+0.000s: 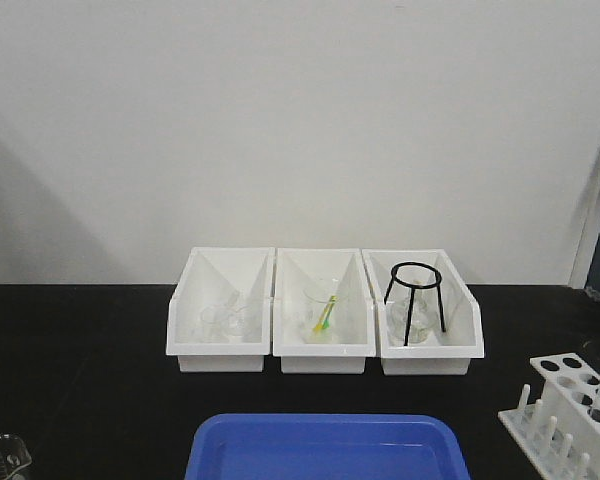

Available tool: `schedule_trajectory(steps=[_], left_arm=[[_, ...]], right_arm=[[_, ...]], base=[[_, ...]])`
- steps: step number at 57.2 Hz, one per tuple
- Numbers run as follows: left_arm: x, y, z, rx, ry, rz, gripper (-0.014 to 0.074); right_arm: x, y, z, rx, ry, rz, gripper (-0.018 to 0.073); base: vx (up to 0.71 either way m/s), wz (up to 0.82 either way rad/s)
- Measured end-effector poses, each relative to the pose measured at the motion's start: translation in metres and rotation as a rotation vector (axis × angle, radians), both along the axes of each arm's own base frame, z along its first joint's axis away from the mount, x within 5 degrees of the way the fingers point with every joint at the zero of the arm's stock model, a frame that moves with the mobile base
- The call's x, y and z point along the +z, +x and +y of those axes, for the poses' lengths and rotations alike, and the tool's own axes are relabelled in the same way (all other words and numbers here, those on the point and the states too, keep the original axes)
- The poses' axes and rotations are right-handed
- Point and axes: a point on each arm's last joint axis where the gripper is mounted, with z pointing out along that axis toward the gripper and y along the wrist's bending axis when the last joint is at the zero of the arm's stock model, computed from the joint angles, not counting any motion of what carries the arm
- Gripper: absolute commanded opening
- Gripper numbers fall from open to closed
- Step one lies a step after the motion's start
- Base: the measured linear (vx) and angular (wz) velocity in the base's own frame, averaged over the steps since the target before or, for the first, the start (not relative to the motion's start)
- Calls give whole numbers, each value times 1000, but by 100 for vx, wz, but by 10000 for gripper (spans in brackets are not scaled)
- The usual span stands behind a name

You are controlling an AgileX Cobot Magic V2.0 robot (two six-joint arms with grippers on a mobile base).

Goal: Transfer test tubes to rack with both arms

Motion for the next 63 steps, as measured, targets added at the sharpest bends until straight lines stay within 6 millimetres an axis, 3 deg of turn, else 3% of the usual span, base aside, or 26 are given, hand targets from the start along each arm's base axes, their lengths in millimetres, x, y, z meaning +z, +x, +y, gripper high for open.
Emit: schedule_trajectory(steps=[31,46,53,63], left_arm=[[-4,-2,3,23,20,47,-20],[-13,3,3,0,0,-38,-20],[-42,-2,12,6,-52,-47,-20],[-110,-26,29,91,-180,-90,-20]], right_arm=[[0,0,0,0,0,0,-8],[0,0,0,-1,0,0,-8],[0,0,0,-2,0,0,-8],[0,0,0,-2,0,0,-8]], base=[[0,0],[0,0],[0,0],[0,0]])
